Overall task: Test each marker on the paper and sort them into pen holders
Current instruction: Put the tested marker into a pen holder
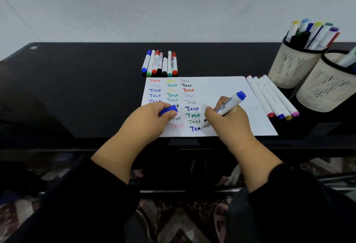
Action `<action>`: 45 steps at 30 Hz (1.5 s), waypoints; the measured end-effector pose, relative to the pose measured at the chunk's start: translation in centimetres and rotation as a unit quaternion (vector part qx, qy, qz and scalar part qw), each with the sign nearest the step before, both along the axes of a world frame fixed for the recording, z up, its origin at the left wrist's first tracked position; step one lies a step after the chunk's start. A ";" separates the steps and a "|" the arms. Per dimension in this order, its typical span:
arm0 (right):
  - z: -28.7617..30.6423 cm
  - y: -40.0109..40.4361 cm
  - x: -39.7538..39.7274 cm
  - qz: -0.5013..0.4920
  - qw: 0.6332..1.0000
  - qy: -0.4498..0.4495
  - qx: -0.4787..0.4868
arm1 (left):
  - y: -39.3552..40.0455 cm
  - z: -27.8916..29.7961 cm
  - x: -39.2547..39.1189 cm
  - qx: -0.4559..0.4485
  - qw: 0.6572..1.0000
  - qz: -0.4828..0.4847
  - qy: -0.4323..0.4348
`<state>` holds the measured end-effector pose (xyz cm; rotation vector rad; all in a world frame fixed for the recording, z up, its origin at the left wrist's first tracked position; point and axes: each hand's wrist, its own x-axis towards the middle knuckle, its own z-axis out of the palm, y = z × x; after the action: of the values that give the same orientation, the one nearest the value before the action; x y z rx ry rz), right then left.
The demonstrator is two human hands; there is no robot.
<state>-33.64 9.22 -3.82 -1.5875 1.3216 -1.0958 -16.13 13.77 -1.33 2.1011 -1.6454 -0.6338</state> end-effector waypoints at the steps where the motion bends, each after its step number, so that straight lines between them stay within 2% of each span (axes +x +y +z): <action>1: 0.0 0.0 0.0 0.000 1.000 0.000 0.002 | 0.0 0.0 0.0 0.001 1.000 0.000 -0.002; 19: 0.8 0.2 -0.3 -0.006 0.999 -0.020 0.032 | 0.0 0.0 -0.1 -0.004 1.000 0.002 0.004; 22: 0.8 0.0 -0.3 -0.022 0.997 -0.053 0.049 | 0.2 0.0 -0.2 -0.015 1.000 0.000 0.021; 26: 1.2 -0.7 -0.6 -0.053 0.982 -0.165 0.081 | 0.4 0.2 -0.6 -0.032 0.997 -0.029 0.067; 31: 2.4 -0.8 -0.4 -0.028 0.960 -0.262 0.094 | 0.5 0.5 -1.3 -0.021 0.987 -0.061 0.149; 39: 2.6 -0.4 0.4 0.010 0.975 -0.209 0.081 | 0.5 0.8 -2.2 -0.035 0.980 -0.091 0.174; 45: 3.0 -0.4 0.6 0.077 0.974 -0.183 0.109 | 0.5 1.0 -2.1 -0.063 0.981 -0.065 0.171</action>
<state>-33.04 8.81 -0.82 -1.2336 1.0157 -1.0484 -18.21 14.29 -0.32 1.6955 -1.5874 -0.8555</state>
